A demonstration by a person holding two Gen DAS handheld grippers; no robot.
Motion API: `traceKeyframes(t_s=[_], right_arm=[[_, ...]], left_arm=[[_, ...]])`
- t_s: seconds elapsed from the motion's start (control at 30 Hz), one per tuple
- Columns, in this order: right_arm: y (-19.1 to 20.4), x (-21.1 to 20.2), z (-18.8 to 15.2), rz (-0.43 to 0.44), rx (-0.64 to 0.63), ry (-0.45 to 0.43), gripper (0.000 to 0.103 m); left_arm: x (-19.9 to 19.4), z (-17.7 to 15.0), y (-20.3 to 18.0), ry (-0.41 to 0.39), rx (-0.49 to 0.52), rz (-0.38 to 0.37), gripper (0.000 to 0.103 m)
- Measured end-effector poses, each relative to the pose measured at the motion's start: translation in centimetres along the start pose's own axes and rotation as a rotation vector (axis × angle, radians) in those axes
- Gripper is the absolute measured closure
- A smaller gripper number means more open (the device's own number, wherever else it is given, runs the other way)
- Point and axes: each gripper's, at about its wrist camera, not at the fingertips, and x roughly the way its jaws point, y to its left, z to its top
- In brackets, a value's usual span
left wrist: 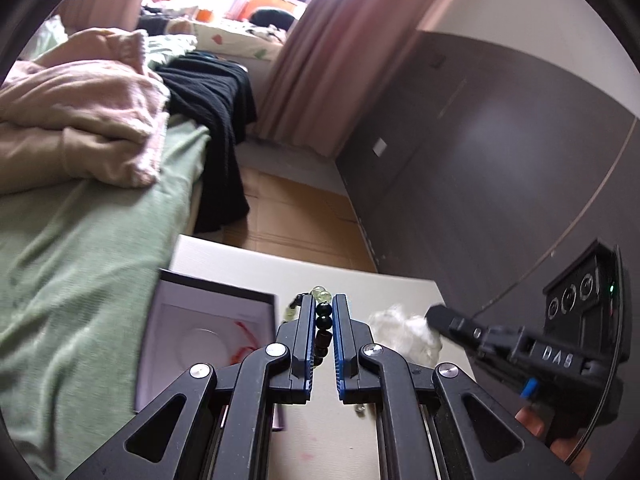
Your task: Organize jewelry
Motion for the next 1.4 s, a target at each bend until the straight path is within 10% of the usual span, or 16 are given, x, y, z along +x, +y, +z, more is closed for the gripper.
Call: traceKeyframes(t_s=[0.43, 0.6, 0.9, 1.07, 1.4], right_arm=[[5.3, 5.9, -2.4, 0.102, -0.056, 0.090, 0.100], [4.7, 6.8, -2.9, 0.037, -0.042, 0.127, 0.058], [1.4, 3.6, -1.6, -0.067, 0.011, 0.071, 0.057], [-0.4, 1.3, -0.9, -0.091, 0.052, 0.043, 0.057], [-2.0, -3.1, -1.0, -0.160, 0.068, -0.004, 0.057]], left_arm=[[-3.0, 1.4, 4.6, -0.065, -0.071, 0.047, 0.095], [-3.0, 1.4, 4.8, -0.053, -0.072, 0.039, 0.095], [-1.6, 1.1, 3.8, 0.016, -0.066, 0.056, 0.095], [0.0, 0.3, 4.7, 0.112, -0.114, 0.126, 0.051], [-0.5, -1.1, 2.1, 0.096, -0.068, 0.121, 0.040]])
